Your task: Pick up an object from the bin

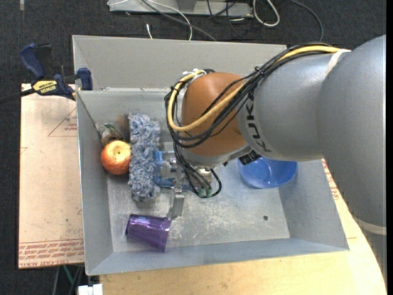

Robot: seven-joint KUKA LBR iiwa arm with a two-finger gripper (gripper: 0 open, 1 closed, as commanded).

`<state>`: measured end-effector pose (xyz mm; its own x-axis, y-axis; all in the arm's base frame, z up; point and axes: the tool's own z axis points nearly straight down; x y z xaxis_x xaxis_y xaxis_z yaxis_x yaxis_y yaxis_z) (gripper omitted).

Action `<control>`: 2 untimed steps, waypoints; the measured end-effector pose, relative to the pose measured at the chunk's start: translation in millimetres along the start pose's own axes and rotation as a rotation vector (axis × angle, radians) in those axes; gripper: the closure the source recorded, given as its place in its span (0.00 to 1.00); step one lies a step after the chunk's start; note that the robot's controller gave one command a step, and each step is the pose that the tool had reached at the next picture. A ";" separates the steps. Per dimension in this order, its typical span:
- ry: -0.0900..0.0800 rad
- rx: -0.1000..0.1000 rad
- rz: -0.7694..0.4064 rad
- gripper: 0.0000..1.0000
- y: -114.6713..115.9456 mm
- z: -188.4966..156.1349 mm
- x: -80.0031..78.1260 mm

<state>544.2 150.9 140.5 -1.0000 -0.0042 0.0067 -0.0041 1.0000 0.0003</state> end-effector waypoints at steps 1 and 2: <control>-0.007 -0.001 0.004 0.00 -1.0 -4.6 -1.6; -0.005 -0.003 0.253 0.00 7.9 71.2 -54.3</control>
Offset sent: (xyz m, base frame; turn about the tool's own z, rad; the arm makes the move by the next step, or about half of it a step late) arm 0.0536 0.0071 -0.0705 0.2556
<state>597.9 159.1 68.9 -0.9693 0.2459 0.0023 0.2459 0.9693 0.0020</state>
